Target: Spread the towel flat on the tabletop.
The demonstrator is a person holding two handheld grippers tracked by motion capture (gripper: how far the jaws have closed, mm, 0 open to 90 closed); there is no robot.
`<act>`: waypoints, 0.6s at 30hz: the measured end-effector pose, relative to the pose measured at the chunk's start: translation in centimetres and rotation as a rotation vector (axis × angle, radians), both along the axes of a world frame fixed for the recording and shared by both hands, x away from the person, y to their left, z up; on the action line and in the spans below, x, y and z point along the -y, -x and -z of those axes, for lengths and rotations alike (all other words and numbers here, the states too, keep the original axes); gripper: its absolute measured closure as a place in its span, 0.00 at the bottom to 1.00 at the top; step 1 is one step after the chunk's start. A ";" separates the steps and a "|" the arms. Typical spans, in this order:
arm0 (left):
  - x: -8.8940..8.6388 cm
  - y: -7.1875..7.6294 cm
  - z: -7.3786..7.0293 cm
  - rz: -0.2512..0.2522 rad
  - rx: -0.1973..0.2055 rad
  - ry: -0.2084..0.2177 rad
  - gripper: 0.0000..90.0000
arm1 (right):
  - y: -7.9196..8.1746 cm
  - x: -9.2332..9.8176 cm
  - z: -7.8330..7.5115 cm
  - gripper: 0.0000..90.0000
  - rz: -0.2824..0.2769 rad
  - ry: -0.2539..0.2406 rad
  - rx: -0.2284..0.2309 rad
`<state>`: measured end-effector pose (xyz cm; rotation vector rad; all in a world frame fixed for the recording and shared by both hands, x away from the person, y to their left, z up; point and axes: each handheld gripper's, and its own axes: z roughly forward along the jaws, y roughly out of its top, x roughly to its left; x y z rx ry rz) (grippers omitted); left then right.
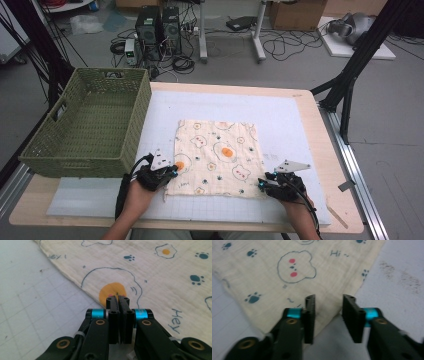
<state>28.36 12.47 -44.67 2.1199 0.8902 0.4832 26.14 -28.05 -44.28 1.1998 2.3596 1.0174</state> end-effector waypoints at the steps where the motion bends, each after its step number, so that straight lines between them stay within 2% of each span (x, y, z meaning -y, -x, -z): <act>1: -0.3 0.1 0.0 -0.006 -0.004 0.000 0.97 | 0.0 0.0 0.0 0.72 0.000 0.000 0.000; 3: -1.0 0.3 -0.1 -0.014 -0.015 0.003 0.97 | 0.4 0.0 -0.1 0.91 -0.031 -0.006 -0.012; 4: -1.3 0.4 -0.1 -0.012 -0.013 -0.001 0.97 | 0.8 -0.2 -0.3 0.95 -0.051 0.006 -0.018; 9: -2.1 0.8 -0.2 -0.015 -0.030 0.032 0.96 | 1.5 -0.2 -0.5 0.95 -0.069 0.022 -0.028; 10: -2.2 0.8 -0.2 -0.020 -0.024 0.041 0.93 | 1.7 -0.2 -0.6 0.92 -0.061 0.025 -0.028; 11: -2.4 0.6 -0.3 -0.031 -0.018 0.060 0.86 | 1.8 -0.1 -0.7 0.86 -0.052 0.033 -0.016; 12: -2.6 0.5 -0.3 -0.052 -0.016 0.083 0.74 | 1.8 0.1 -0.8 0.79 -0.040 0.027 -0.007; 13: -2.7 0.3 -0.4 -0.067 -0.012 0.128 0.66 | 1.8 0.3 -1.0 0.71 -0.028 0.008 0.007; 14: -2.9 0.2 -0.4 -0.064 -0.009 0.170 0.60 | 1.8 0.7 -1.4 0.55 0.012 -0.020 0.048; 15: -3.0 0.1 -0.5 -0.058 -0.004 0.206 0.56 | 1.8 0.9 -1.6 0.47 0.029 -0.025 0.078; 16: -2.9 0.0 -0.6 -0.063 0.005 0.239 0.50 | 1.8 1.0 -1.8 0.44 0.046 -0.033 0.110; 17: -2.9 -0.1 -0.8 -0.063 0.017 0.255 0.50 | 1.8 1.0 -1.8 0.44 0.046 -0.033 0.110; 18: -2.8 -0.3 -0.9 -0.063 0.031 0.272 0.44 | 1.8 1.2 -1.9 0.40 0.055 -0.041 0.129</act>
